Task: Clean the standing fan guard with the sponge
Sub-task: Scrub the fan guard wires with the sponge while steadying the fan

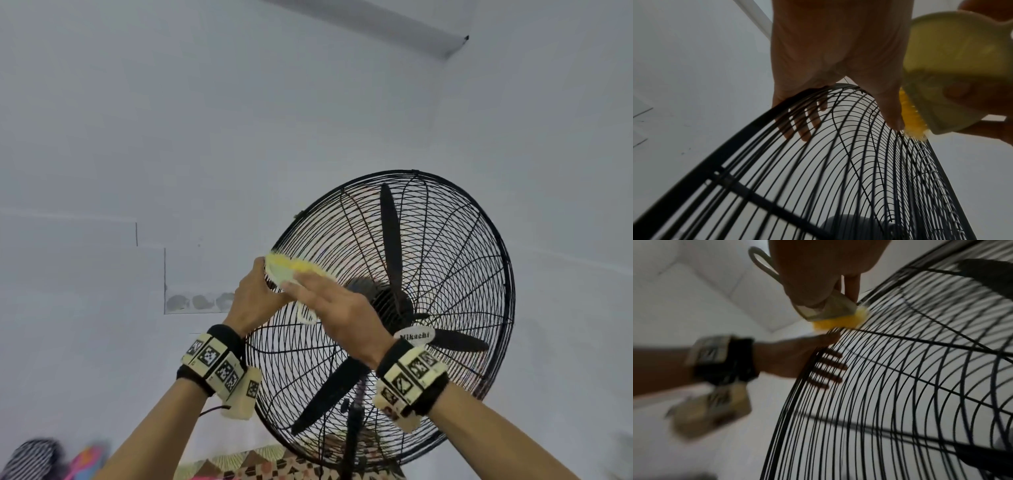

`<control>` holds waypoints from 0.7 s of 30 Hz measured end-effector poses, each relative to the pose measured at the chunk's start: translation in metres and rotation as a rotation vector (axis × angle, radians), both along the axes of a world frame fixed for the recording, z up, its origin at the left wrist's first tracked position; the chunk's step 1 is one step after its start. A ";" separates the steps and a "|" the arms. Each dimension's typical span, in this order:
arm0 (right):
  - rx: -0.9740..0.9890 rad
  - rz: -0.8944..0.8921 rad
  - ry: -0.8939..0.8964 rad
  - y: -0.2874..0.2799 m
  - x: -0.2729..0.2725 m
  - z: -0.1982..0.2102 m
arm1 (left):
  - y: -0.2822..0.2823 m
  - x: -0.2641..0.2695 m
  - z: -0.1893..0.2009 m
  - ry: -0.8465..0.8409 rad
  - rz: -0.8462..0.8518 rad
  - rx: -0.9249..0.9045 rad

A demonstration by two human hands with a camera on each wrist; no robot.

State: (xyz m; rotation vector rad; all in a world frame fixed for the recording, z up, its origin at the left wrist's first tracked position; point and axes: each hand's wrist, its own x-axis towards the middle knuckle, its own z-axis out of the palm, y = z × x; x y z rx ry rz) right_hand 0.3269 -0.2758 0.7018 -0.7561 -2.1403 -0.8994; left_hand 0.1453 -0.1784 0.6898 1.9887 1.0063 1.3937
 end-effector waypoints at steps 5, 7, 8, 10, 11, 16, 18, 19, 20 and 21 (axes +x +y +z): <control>0.207 -0.009 0.604 0.011 0.030 0.042 | 0.001 -0.002 -0.002 0.041 -0.018 -0.001; 0.236 -0.043 0.570 0.014 0.033 0.042 | 0.002 -0.002 -0.003 0.034 -0.016 -0.004; 0.187 -0.019 0.467 0.014 0.029 0.034 | 0.002 -0.002 -0.002 0.034 -0.015 -0.005; 0.048 0.053 0.196 0.008 0.018 0.009 | 0.000 -0.001 0.001 0.020 -0.020 0.004; 0.005 0.070 0.098 0.003 0.014 0.002 | 0.001 -0.001 0.002 0.007 -0.026 0.004; 0.184 0.014 0.553 0.008 0.028 0.034 | 0.002 -0.002 -0.002 0.026 -0.022 0.013; 0.205 -0.072 0.611 0.011 0.032 0.037 | 0.002 -0.001 -0.003 0.016 -0.023 0.015; 0.144 -0.054 0.522 0.011 0.031 0.031 | 0.002 0.000 -0.002 0.010 -0.023 0.020; 0.054 -0.011 0.387 0.009 0.027 0.020 | 0.002 0.000 -0.001 0.006 -0.024 0.025; -0.047 0.029 0.262 0.004 0.021 0.010 | 0.004 0.000 -0.001 0.000 -0.029 0.034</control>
